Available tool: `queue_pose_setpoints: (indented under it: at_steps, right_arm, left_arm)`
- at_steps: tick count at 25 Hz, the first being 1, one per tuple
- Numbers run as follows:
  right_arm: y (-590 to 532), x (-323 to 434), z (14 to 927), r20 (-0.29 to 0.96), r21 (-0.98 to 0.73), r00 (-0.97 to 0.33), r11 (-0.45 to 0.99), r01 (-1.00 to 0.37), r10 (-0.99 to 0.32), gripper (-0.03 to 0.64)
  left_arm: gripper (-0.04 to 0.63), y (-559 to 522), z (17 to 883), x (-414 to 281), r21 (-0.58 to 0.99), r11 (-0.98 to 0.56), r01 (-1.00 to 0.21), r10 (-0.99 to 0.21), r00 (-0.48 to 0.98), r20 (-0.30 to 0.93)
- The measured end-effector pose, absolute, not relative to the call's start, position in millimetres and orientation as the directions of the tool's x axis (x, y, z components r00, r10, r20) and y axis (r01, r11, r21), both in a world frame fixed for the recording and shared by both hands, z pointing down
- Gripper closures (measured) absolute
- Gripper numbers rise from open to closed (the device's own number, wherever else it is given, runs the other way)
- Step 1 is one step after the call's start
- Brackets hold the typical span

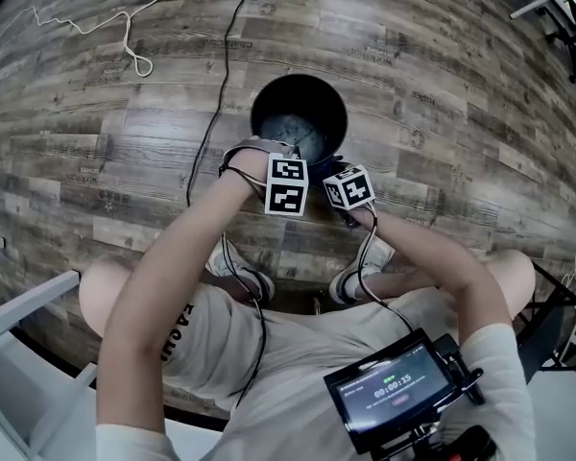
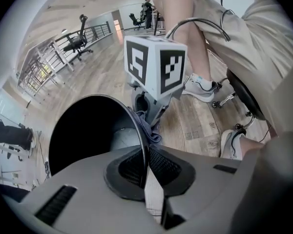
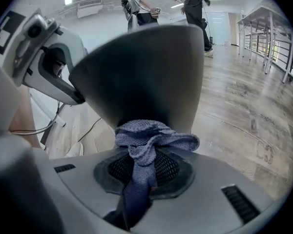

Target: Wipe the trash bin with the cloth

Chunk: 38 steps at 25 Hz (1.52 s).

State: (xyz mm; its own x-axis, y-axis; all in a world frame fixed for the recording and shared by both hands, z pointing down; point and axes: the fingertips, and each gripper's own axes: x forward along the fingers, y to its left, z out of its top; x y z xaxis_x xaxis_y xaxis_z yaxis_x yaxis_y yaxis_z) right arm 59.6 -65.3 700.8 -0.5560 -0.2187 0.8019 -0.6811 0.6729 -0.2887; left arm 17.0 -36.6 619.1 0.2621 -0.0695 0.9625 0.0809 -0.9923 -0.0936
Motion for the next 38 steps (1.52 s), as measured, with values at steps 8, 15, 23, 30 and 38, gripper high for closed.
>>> queue_pose_setpoints:
  at_steps: [8,15,23,30,38]
  right_arm:
    - [-72.8,68.4,768.4,0.841,-0.254,-0.491,0.637,-0.727,-0.225,0.534]
    - [-82.1,73.1,818.3,0.88,-0.191,-0.415,0.627,-0.755,-0.231,0.535]
    - [-52.8,75.9,782.0,0.877,-0.219,-0.443,0.666,-0.713,-0.187,0.534]
    - [-13.9,66.1,713.7,0.844,-0.247,-0.512,0.731,-0.636,-0.161,0.534]
    - [-6.3,50.7,597.6,0.7,-0.441,-0.678,0.61,-0.658,-0.226,0.535]
  left_arm:
    - [0.568,-37.4,618.4,19.6,-0.081,-0.995,0.061,-0.062,0.264,0.963]
    - [0.566,-40.1,620.0,19.2,-0.104,-0.993,0.046,-0.09,0.251,0.964]
    - [0.457,-31.9,601.2,21.9,-0.021,-1.0,0.008,-0.016,0.362,0.932]
    - [0.422,-39.1,609.7,-21.5,-0.164,-0.947,0.275,-0.1,0.233,0.967]
    - [0.522,-47.9,623.3,-38.5,-0.23,-0.928,0.294,-0.18,0.188,0.965]
